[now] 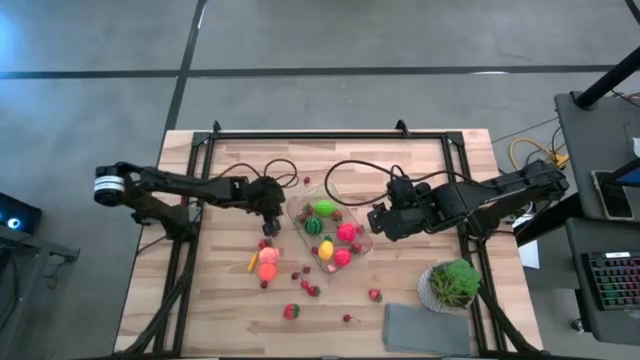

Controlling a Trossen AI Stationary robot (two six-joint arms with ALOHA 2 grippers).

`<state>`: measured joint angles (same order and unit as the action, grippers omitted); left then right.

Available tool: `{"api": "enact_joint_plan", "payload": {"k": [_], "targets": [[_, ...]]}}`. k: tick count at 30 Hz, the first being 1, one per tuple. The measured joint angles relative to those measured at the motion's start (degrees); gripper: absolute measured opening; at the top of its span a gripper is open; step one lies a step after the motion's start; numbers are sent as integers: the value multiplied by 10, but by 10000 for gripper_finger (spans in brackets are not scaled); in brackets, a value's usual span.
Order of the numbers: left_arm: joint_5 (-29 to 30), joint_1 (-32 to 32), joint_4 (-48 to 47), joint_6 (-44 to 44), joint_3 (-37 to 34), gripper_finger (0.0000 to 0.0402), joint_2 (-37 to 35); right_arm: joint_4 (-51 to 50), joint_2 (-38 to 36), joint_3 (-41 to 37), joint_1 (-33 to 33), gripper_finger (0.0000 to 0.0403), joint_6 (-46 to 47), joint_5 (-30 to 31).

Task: Pick and placing Produce into tupperware
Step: Put the red cherry into the transparent bin

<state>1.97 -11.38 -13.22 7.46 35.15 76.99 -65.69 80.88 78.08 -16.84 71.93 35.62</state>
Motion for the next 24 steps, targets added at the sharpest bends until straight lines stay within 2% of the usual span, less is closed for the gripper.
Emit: {"api": "enact_joint_plan", "payload": {"k": [4,8,14,19,24], "targets": [[-1,8,-34,56,25,68,-69,1,-1,0,0,245,0,0],[-2,17,-19,80,41,68,-135,1,-2,0,0,246,0,1],[-35,21,88,178,62,73,-202,2,-3,0,0,242,-2,4],[-64,24,204,212,62,75,-194,3,-6,0,0,246,-10,2],[-85,30,220,224,70,75,-126,-1,-13,0,0,244,-22,-16]]}}
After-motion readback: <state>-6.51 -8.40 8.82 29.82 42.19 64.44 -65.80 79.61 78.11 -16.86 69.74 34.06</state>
